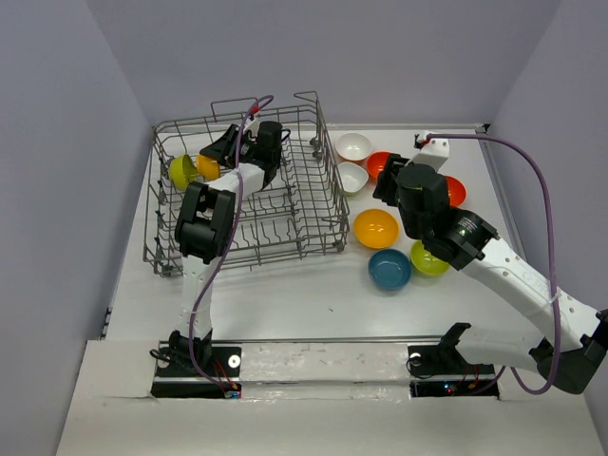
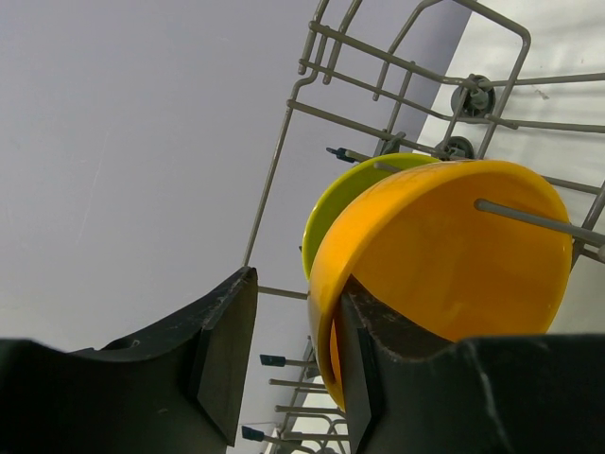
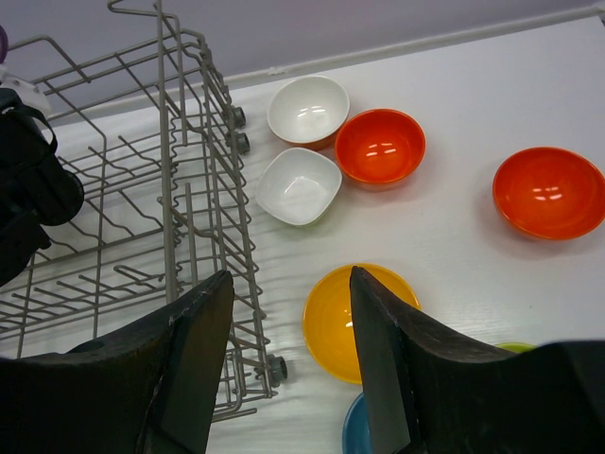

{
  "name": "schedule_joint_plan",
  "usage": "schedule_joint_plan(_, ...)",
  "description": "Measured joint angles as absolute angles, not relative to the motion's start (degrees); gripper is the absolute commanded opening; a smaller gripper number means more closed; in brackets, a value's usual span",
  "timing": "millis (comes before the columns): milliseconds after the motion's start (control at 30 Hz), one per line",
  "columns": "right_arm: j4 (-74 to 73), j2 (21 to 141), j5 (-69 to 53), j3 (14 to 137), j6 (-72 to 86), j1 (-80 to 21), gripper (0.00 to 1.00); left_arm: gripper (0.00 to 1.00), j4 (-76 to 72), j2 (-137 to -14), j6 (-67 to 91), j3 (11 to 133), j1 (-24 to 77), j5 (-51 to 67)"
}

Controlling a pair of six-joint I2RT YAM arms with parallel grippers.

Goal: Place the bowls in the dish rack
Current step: Insert the bowl into the dish rack.

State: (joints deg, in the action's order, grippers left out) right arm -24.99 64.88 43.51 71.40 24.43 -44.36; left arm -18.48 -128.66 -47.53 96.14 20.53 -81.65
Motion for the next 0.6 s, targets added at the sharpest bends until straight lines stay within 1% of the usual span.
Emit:
schedule_joint_plan(300, -24.93, 64.88, 43.51, 71.24, 24.43, -44.36, 0.58, 0.54, -18.48, -128.84, -47.53, 96.12, 20.53, -81.67)
schedule_joint_plan(500, -24.88, 64.88, 43.51, 71.09, 24.43, -44.36, 0.58, 0.59, -18.48, -128.95, -47.55, 96.12, 20.53, -81.65)
schedule_joint_plan(600, -24.88, 64.88, 43.51, 71.09, 24.43, -44.36, 0.58, 0.59, -18.46, -129.05, -47.57, 96.12, 20.53, -81.65)
